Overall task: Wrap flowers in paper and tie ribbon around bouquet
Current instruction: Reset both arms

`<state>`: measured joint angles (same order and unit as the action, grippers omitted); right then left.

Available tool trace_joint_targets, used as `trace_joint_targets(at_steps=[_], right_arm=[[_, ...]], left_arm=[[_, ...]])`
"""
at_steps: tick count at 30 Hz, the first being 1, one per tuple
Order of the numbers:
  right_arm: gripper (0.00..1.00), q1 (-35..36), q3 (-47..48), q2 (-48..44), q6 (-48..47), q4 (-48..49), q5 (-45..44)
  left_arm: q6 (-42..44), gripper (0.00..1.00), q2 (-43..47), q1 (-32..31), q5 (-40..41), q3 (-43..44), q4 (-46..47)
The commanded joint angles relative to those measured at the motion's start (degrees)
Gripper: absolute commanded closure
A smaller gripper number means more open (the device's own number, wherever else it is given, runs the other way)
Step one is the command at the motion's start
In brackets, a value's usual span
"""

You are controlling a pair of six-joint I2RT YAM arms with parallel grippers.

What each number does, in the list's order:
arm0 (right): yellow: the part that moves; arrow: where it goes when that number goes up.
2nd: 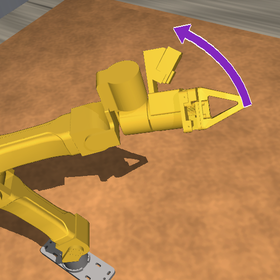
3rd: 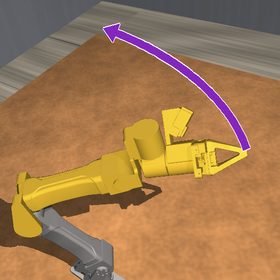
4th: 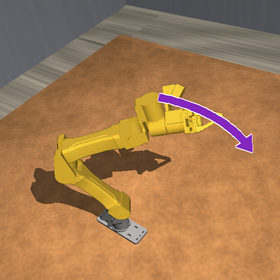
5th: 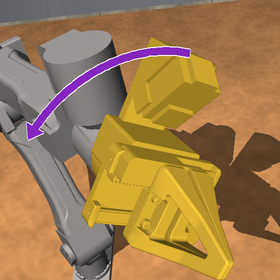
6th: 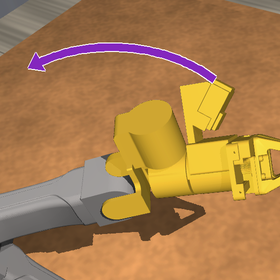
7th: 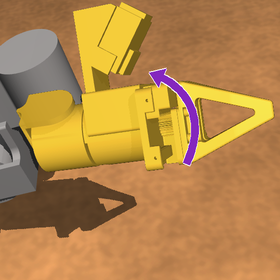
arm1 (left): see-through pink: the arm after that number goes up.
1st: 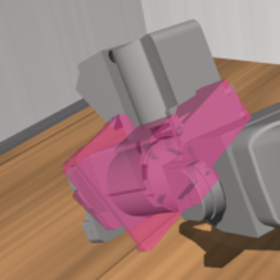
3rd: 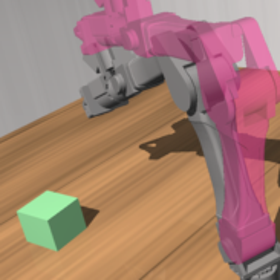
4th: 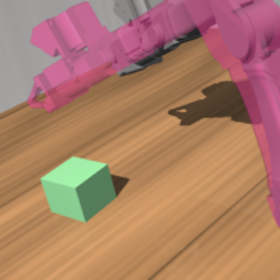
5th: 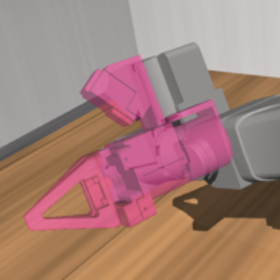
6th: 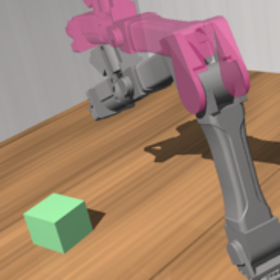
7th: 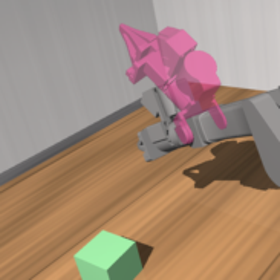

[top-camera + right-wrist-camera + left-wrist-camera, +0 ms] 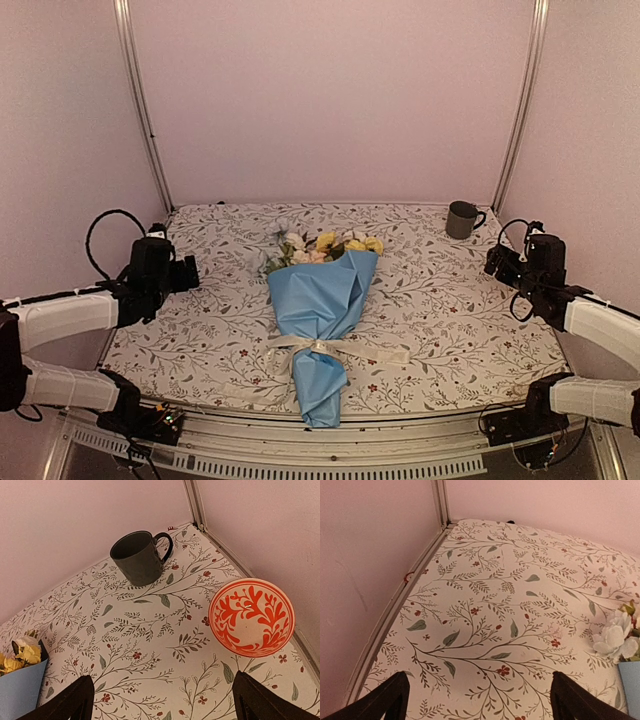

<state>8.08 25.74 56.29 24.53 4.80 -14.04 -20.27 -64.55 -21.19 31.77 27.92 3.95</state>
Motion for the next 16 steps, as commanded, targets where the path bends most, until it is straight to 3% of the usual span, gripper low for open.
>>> trace_joint_targets(at_steps=[1, 5, 9, 16], right_arm=[[0.01, -0.2, 0.8, 1.6, -3.6, 3.7, -2.9], [0.01, -0.2, -0.4, 1.8, -5.8, 6.3, -2.7], [0.01, -0.2, -1.7, 2.8, -6.8, 8.7, -2.3], [0.01, -0.3, -3.3, 2.3, -8.1, 11.9, -0.4]], left_arm=[[5.7, 0.01, 0.0, 1.6, 9.1, -1.8, 11.6], [11.8, 0.01, 0.0, 3.0, 10.2, -5.9, 20.9], [12.6, 0.01, -2.7, 3.7, 10.0, -13.0, 34.0], [13.4, 0.01, -2.4, 5.3, 5.3, -13.8, 35.0]])
